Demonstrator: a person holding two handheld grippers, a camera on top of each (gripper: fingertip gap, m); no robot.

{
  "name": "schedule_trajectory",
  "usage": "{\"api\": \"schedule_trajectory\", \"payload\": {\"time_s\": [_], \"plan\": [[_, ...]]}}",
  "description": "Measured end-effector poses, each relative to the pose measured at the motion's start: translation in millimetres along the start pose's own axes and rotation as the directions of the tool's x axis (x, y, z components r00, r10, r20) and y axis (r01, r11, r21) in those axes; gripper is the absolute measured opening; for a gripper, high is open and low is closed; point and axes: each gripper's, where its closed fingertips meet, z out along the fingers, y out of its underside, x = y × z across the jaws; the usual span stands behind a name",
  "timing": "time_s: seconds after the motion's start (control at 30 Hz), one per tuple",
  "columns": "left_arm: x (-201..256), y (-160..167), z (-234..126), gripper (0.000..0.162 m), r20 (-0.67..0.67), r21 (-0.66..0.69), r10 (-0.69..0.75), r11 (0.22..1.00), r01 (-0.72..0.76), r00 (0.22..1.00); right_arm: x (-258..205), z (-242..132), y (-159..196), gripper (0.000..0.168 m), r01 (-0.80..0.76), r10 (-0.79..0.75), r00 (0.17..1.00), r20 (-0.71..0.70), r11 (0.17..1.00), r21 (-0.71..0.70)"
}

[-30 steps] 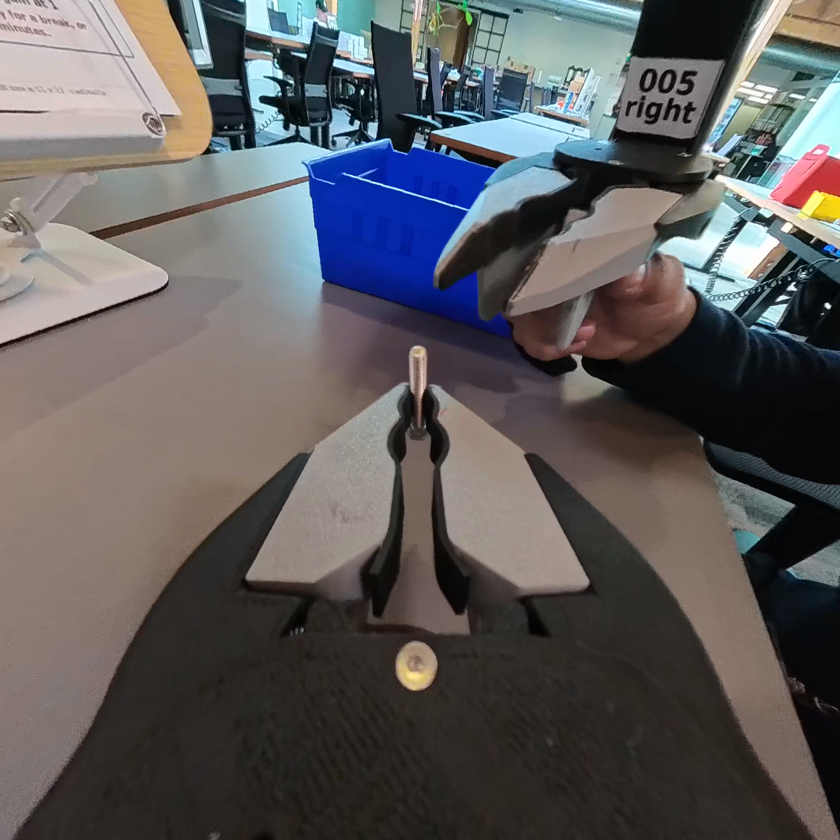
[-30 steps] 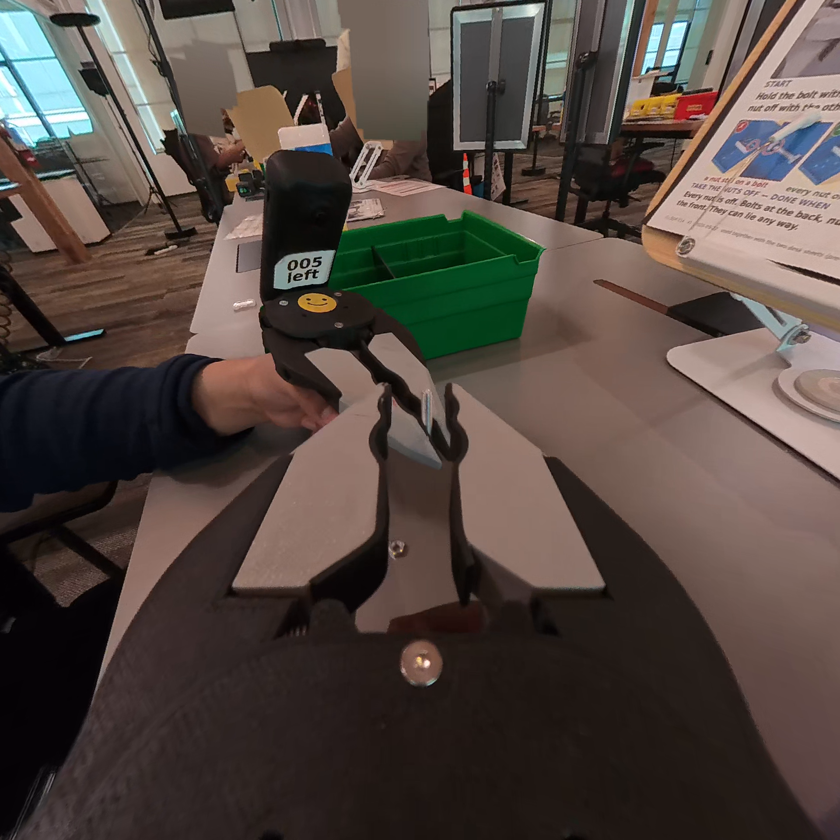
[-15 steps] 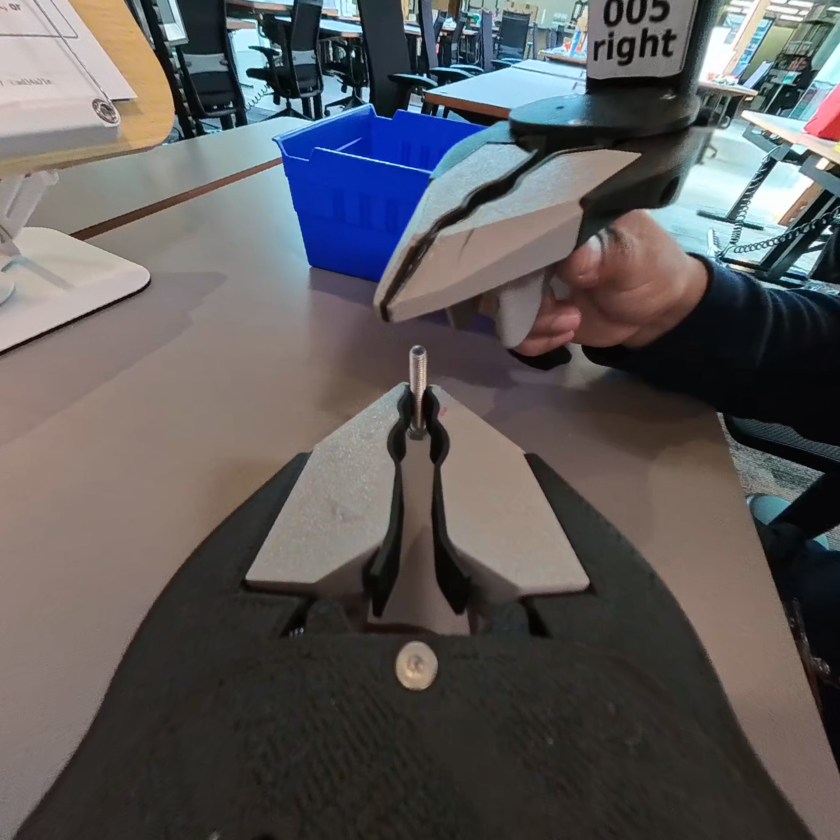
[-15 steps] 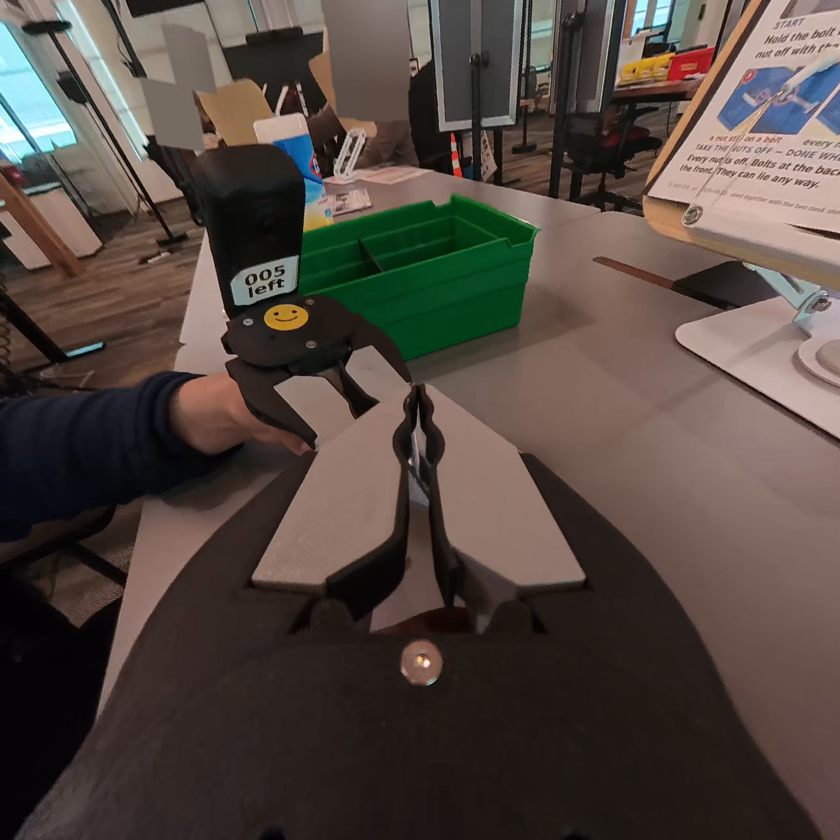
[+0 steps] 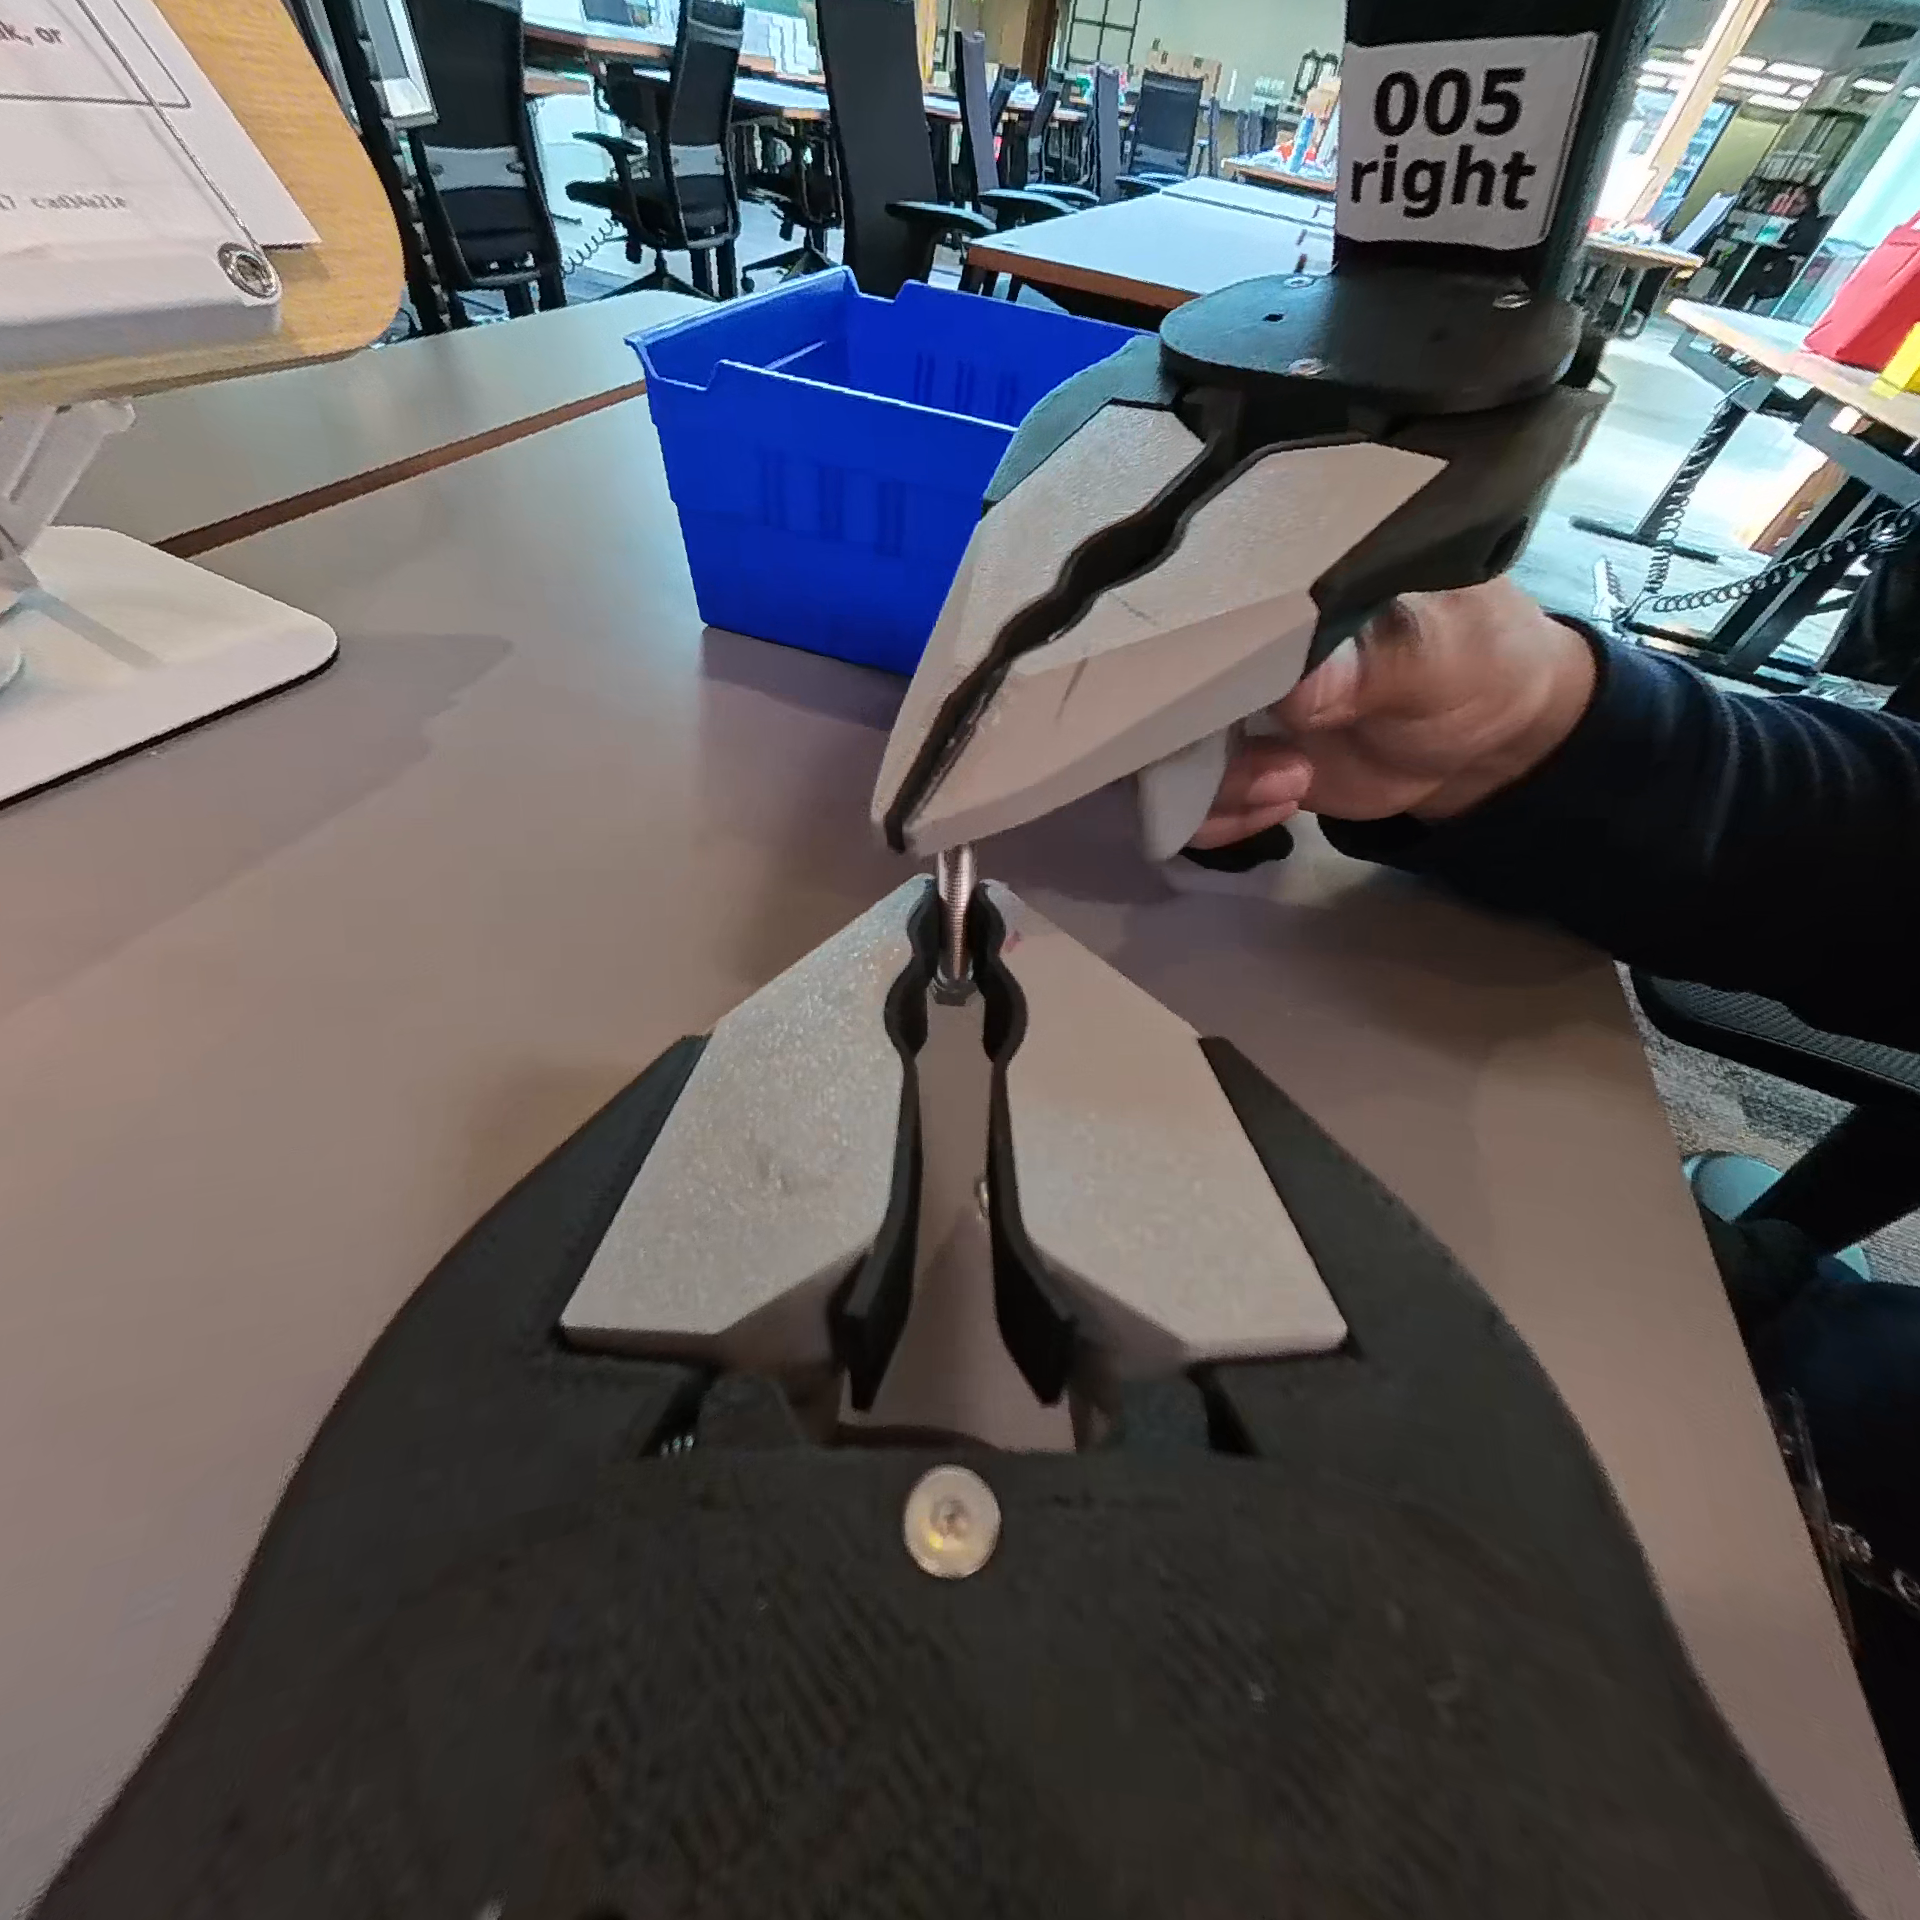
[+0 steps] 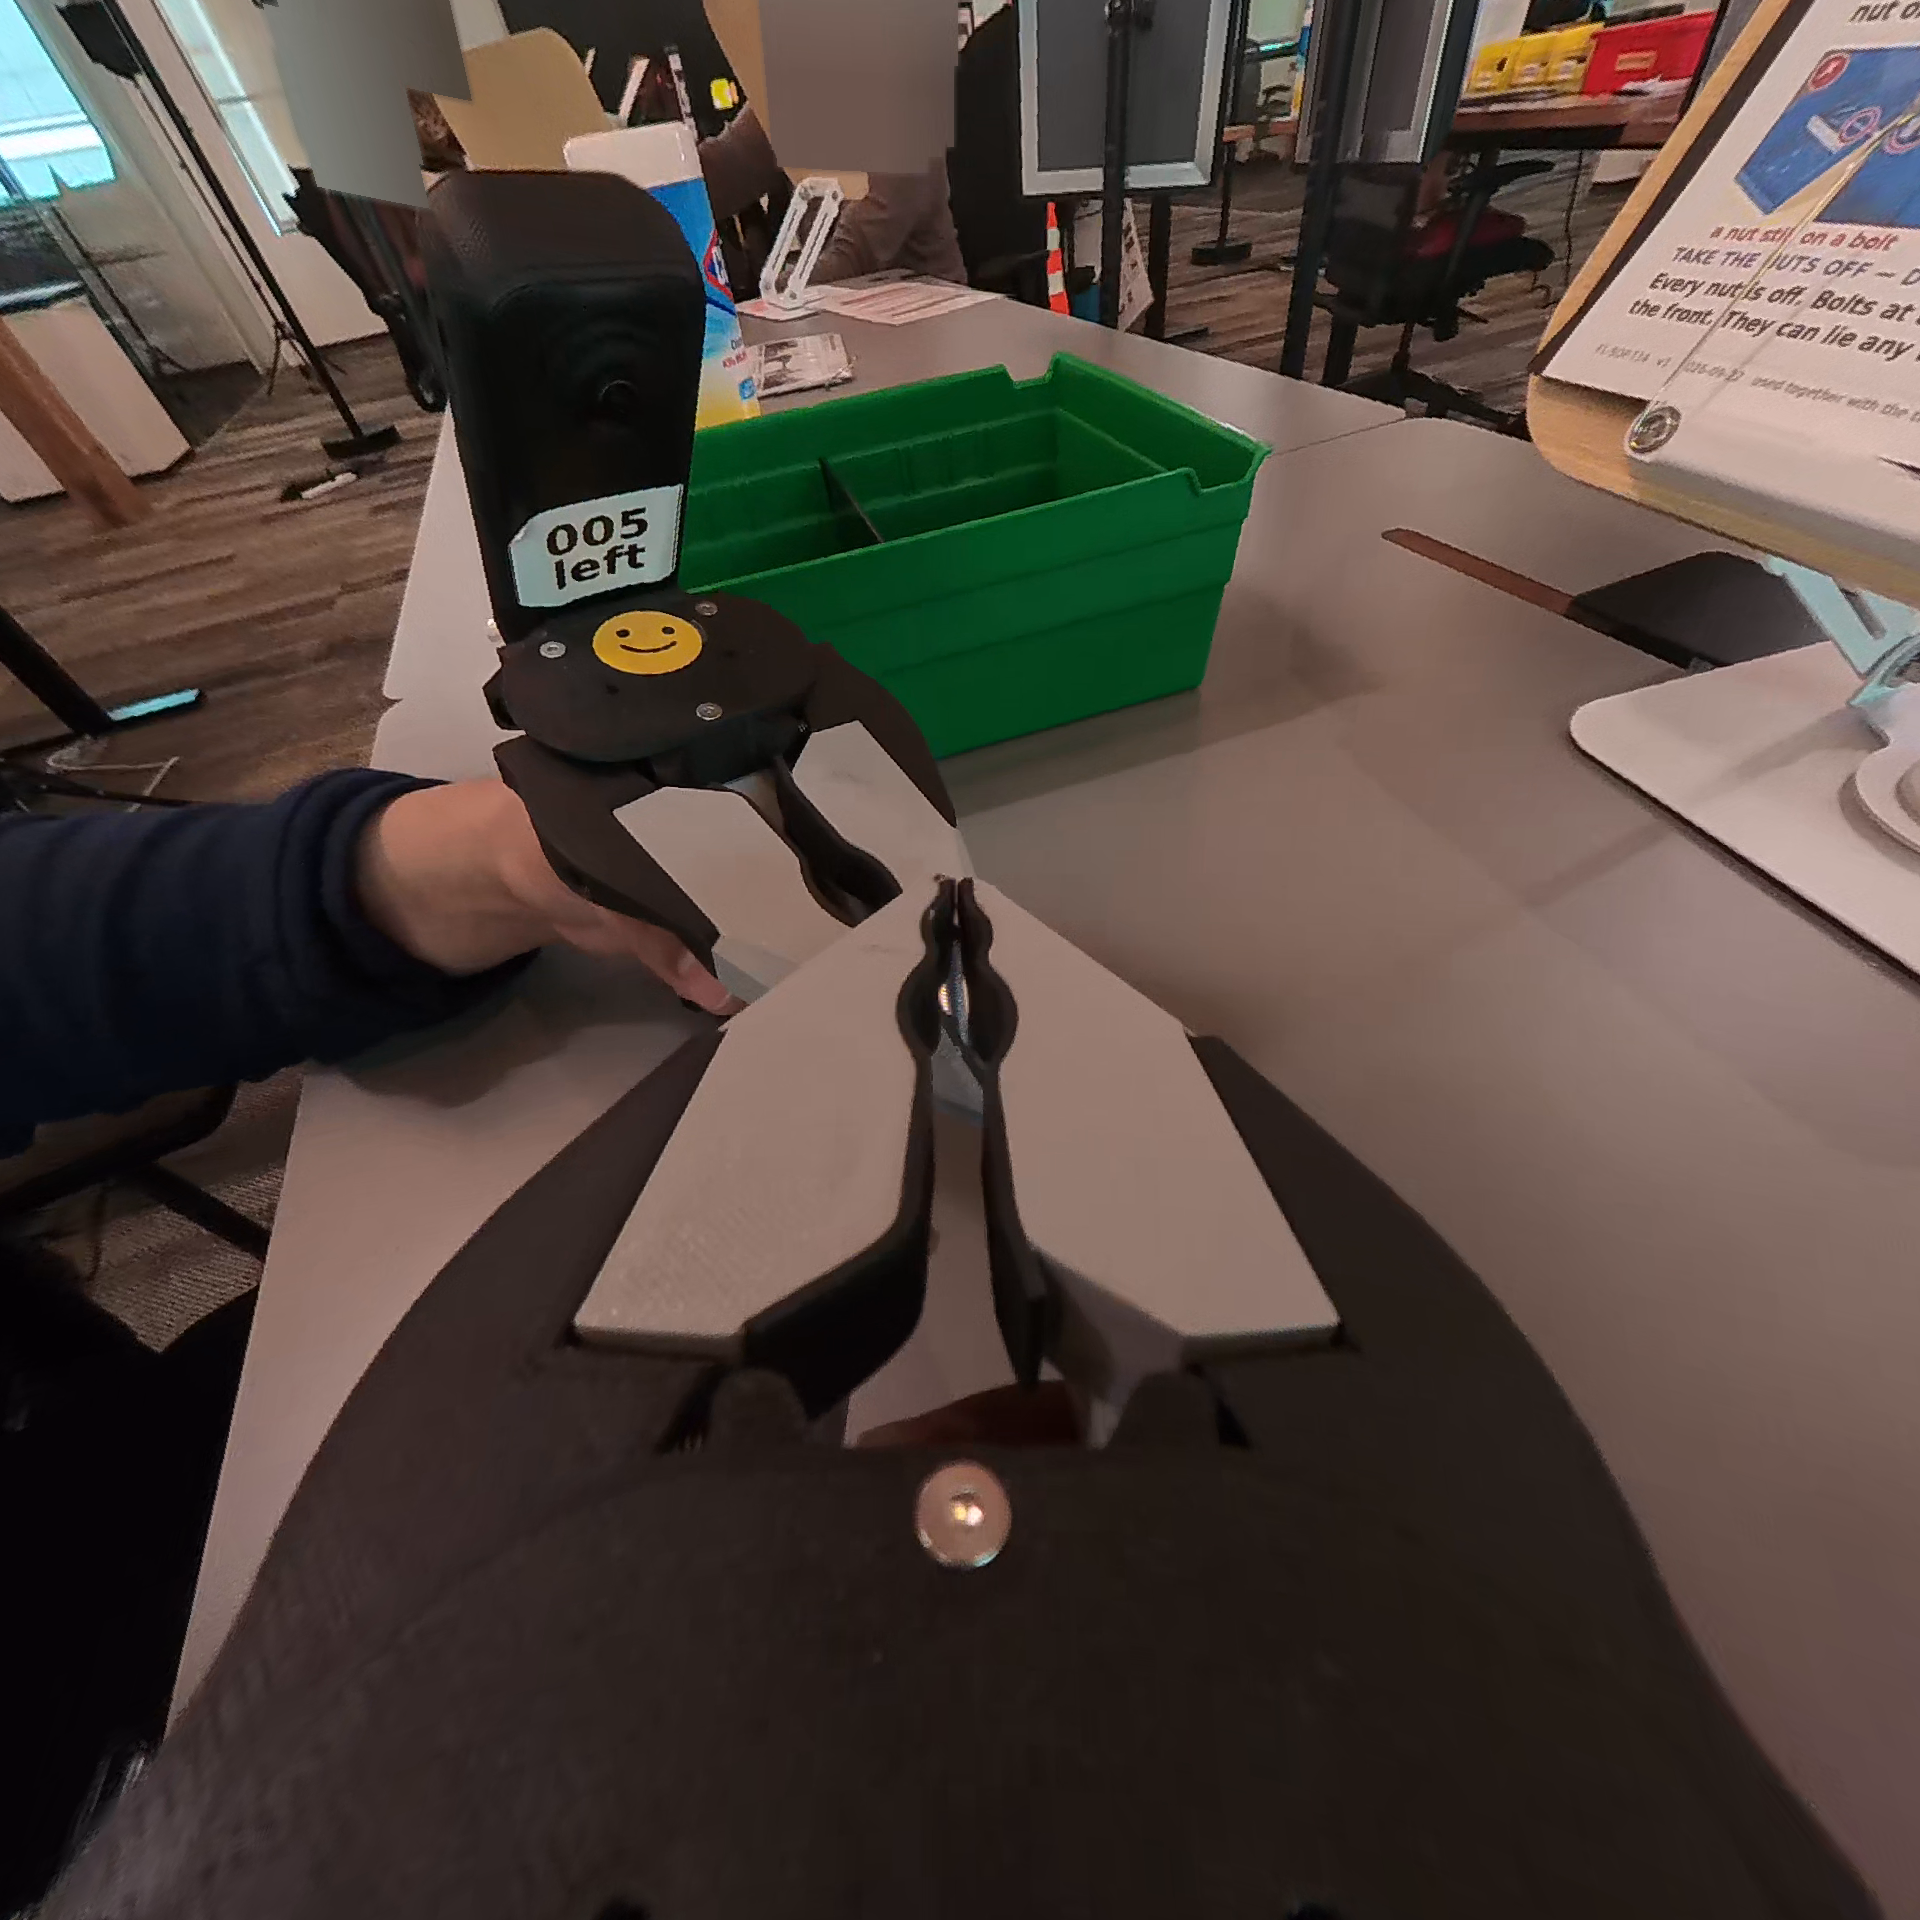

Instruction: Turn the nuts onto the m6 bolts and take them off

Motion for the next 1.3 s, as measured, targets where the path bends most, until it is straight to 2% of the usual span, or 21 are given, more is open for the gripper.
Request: {"api": "schedule_trajectory", "payload": {"time_s": [0.17,0.23,0.27,0.37,0.83,1.3], "plan": [[-2.8,-1.5,-1.1,0.003,0.013,0.009,-0.007,1.0,0.007,1.0,2.5,-7.5,-11.4,0.0,-0.027,0.028,1.0,-0.007,0.998,0.065],[-2.3,-4.6,-2.7,0.003,0.003,0.027,-0.022,0.999,0.022,1.0,-0.1,-7.0,-8.6,0.015,-0.038,0.037,0.999,0.017,0.998,0.052],[-1.4,-5.5,-3.2,0.003,-0.006,0.032,-0.03,0.999,0.03,1.0,-1.5,-5.1,-5.5,0.015,-0.039,0.038,0.999,0.029,0.999,0.037],[0.1,-6.2,-2.7,0.003,-0.012,0.034,-0.037,0.999,0.037,0.999,-1.7,2.0,3.7,0.002,-0.001,0.001,1.0,0.016,1.0,-0.014],[0.3,-8.3,-3.5,0.007,-0.034,0.05,-0.091,0.994,0.092,0.995,0.7,-5.1,1.0,0.002,0.042,-0.042,0.999,-0.004,0.999,-0.028],[3.0,-7.1,-4.5,0.003,-0.037,0.036,-0.041,0.998,0.043,0.998,-1.6,-4.3,0.2,0.002,0.031,-0.03,0.999,0.011,0.999,-0.023]]}}
